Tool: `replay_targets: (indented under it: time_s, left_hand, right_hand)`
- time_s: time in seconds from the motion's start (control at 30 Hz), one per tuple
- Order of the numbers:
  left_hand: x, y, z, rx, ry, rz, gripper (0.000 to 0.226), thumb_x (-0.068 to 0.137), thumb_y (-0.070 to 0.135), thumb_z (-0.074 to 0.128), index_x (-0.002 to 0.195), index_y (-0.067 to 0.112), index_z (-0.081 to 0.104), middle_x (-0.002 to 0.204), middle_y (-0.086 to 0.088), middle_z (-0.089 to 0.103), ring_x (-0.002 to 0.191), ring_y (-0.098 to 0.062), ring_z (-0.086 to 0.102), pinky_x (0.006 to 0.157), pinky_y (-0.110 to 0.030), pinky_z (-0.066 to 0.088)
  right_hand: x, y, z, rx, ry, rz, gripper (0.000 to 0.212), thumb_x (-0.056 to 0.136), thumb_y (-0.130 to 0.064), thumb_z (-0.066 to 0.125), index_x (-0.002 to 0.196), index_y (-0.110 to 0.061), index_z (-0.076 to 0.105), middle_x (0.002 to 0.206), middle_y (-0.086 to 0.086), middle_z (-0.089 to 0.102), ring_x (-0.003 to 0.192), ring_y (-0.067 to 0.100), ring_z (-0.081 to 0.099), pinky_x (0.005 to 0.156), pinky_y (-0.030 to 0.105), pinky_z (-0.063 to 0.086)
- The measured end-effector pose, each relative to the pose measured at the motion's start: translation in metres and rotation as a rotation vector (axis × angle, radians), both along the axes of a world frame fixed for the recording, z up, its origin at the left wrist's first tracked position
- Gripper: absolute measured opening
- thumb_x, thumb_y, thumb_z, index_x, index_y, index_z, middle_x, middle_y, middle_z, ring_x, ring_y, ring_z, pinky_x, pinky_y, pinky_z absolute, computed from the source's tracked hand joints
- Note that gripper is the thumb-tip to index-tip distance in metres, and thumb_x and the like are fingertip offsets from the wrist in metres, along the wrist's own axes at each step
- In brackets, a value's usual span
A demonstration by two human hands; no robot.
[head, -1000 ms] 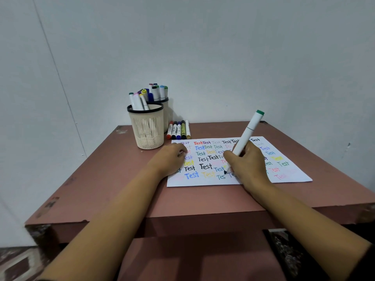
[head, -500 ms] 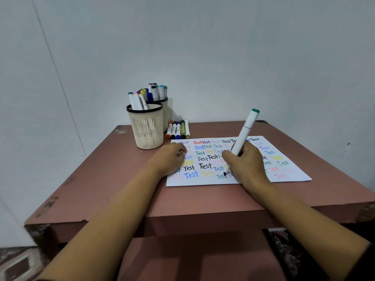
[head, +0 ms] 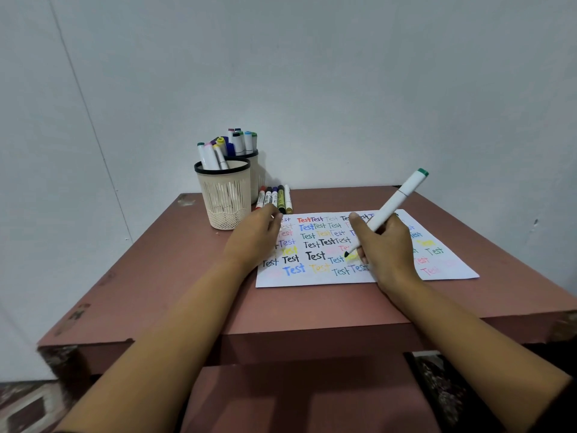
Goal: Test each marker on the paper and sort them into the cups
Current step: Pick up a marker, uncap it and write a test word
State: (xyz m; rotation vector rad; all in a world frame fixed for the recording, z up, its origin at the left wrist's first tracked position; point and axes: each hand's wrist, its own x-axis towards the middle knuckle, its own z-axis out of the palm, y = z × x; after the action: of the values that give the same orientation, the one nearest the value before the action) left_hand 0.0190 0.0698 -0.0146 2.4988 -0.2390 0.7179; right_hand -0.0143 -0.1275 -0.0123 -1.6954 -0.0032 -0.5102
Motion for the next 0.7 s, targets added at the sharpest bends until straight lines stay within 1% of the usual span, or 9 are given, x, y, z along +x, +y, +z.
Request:
replay_targets:
  time_s: [0.1,0.2,0.3,0.4,0.47,0.53,0.6,0.63,0.7]
  left_hand:
    - [-0.004,-0.003,0.001,0.03,-0.002,0.022,0.027,0.099,0.029,0.038,0.101,0.005,0.05,0.08,-0.003,0.051,0.08,-0.03,0.053,0.067,-0.039,0.04]
    - [-0.009,-0.007,0.004,-0.028,-0.016,-0.04,0.024,0.098,0.029,0.04,0.099,0.005,0.046,0.078,-0.003,0.051,0.079,-0.032,0.054,0.067,-0.042,0.042]
    - [-0.012,-0.009,0.006,-0.126,0.068,-0.142,0.012,0.097,0.022,0.038,0.099,0.011,0.041,0.073,0.002,0.048,0.073,-0.023,0.048,0.064,-0.035,0.037]
    - [-0.01,-0.009,0.005,-0.165,0.142,-0.217,0.008,0.096,0.015,0.031,0.098,0.013,0.038,0.069,0.003,0.041,0.063,-0.014,0.039,0.057,-0.029,0.031]
    - [-0.008,-0.009,0.004,-0.143,0.158,-0.22,0.012,0.097,0.014,0.03,0.104,0.013,0.041,0.074,0.006,0.043,0.065,-0.01,0.039,0.058,-0.021,0.031]
    - [-0.007,-0.008,0.003,-0.09,0.146,-0.212,0.022,0.097,0.015,0.034,0.116,0.011,0.044,0.089,0.005,0.051,0.075,-0.008,0.046,0.061,-0.017,0.031]
    - [-0.005,-0.007,0.001,-0.032,0.099,-0.213,0.029,0.097,0.015,0.04,0.125,0.007,0.044,0.11,-0.006,0.056,0.096,-0.016,0.051,0.073,-0.016,0.031]
    - [-0.004,-0.007,-0.001,-0.025,0.082,-0.215,0.031,0.096,0.015,0.043,0.126,0.006,0.044,0.113,-0.008,0.056,0.101,-0.019,0.051,0.075,-0.016,0.03]
    - [-0.003,-0.007,-0.001,-0.064,0.087,-0.206,0.032,0.094,0.016,0.049,0.125,0.006,0.044,0.107,-0.007,0.057,0.091,-0.019,0.05,0.07,-0.019,0.03]
  right_hand:
    - [0.003,0.0,0.001,0.079,0.012,0.022,0.035,0.092,-0.036,0.059,0.072,-0.013,0.043,0.056,0.005,0.05,0.038,0.008,0.048,0.043,0.025,0.038]
    - [0.007,-0.001,0.006,0.116,0.047,0.022,0.038,0.096,-0.039,0.05,0.071,-0.011,0.042,0.055,0.006,0.047,0.037,0.009,0.043,0.039,0.021,0.034]
    - [0.013,0.0,0.017,0.16,0.074,0.042,0.038,0.097,-0.039,0.046,0.071,-0.011,0.039,0.055,0.004,0.041,0.043,0.014,0.036,0.036,0.017,0.027]
    - [0.022,0.007,0.027,0.128,0.061,0.069,0.039,0.096,-0.04,0.046,0.069,-0.013,0.04,0.045,-0.006,0.039,0.042,0.01,0.029,0.038,0.019,0.024]
    - [0.027,0.016,0.031,0.117,0.059,0.11,0.038,0.096,-0.037,0.048,0.068,-0.012,0.042,0.036,-0.012,0.042,0.04,0.008,0.028,0.036,0.018,0.023]
    - [0.032,0.024,0.032,0.117,0.072,0.169,0.039,0.096,-0.034,0.05,0.064,-0.011,0.05,0.04,-0.01,0.043,0.041,0.009,0.03,0.037,0.017,0.022]
    - [0.038,0.032,0.031,0.112,0.088,0.223,0.039,0.095,-0.032,0.051,0.063,-0.011,0.055,0.05,-0.002,0.044,0.043,0.009,0.032,0.037,0.017,0.023]
    - [0.04,0.035,0.03,0.115,0.094,0.246,0.038,0.095,-0.031,0.052,0.064,-0.01,0.057,0.053,0.0,0.045,0.043,0.01,0.034,0.037,0.016,0.024]
    - [0.046,0.041,0.027,0.131,0.107,0.279,0.034,0.094,-0.031,0.053,0.069,-0.009,0.057,0.056,0.002,0.048,0.044,0.011,0.036,0.036,0.017,0.025]
